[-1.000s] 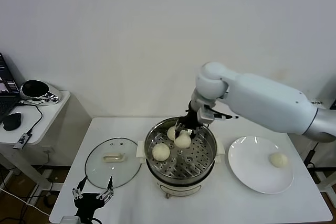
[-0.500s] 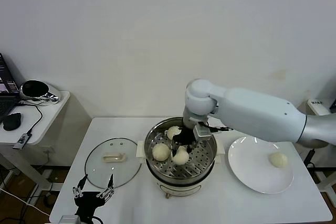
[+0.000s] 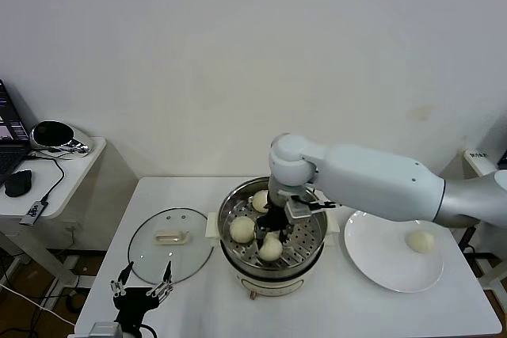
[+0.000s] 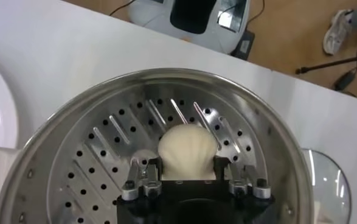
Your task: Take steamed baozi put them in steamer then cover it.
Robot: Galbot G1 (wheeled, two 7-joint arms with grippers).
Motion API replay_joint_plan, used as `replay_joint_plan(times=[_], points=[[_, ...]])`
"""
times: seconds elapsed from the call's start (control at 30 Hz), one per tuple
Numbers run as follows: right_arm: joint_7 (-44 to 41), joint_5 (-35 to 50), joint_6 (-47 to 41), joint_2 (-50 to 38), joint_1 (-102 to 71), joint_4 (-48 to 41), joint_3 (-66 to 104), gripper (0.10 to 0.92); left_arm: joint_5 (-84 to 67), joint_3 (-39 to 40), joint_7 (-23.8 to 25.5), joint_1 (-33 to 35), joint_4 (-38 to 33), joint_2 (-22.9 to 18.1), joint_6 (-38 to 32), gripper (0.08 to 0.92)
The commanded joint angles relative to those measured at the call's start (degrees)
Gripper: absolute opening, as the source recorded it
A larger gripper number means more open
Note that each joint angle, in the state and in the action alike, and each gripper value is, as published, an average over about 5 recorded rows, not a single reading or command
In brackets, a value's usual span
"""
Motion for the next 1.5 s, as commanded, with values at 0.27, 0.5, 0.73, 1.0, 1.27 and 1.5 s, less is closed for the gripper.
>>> replay_joint_plan(times=[0.27, 0.5, 0.73, 1.0, 1.27, 1.5], points=[[1.9, 3.3, -3.9, -2.8, 2.9, 1.1, 1.1, 0.791, -0.2, -0.1, 0.2, -0.6, 1.0, 0.0, 0.2, 0.823], [1.3, 11.7, -15.9, -10.1, 11.1, 0.2, 3.7, 0.822, -0.2, 0.0, 0.3, -0.4, 0.8, 0.5, 0.2, 0.823], [0.0, 22.4, -41.6, -21.6, 18.1, -2.3, 0.2, 0.823, -0.5, -0.2, 0.5, 0.0, -0.1, 1.0, 0.4, 0.823], [-0.1, 18.3, -63.2, -34.3, 2.9, -2.4, 12.2, 0.823, -0.5, 0.2, 0.7, 0.8, -0.5, 1.9, 0.6, 0.823], [2.7, 5.3, -60.6, -37.6, -17.5, -5.5, 26.8, 0.823, -0.9, 1.0, 1.3, 2.4, -0.6, 2.3, 0.8, 0.823], [5.6, -7.8, -52.4, -36.2, -27.5, -10.9, 34.8, 0.823, -0.8, 1.3, 1.3, 2.7, -0.6, 1.8, 1.0, 0.823]])
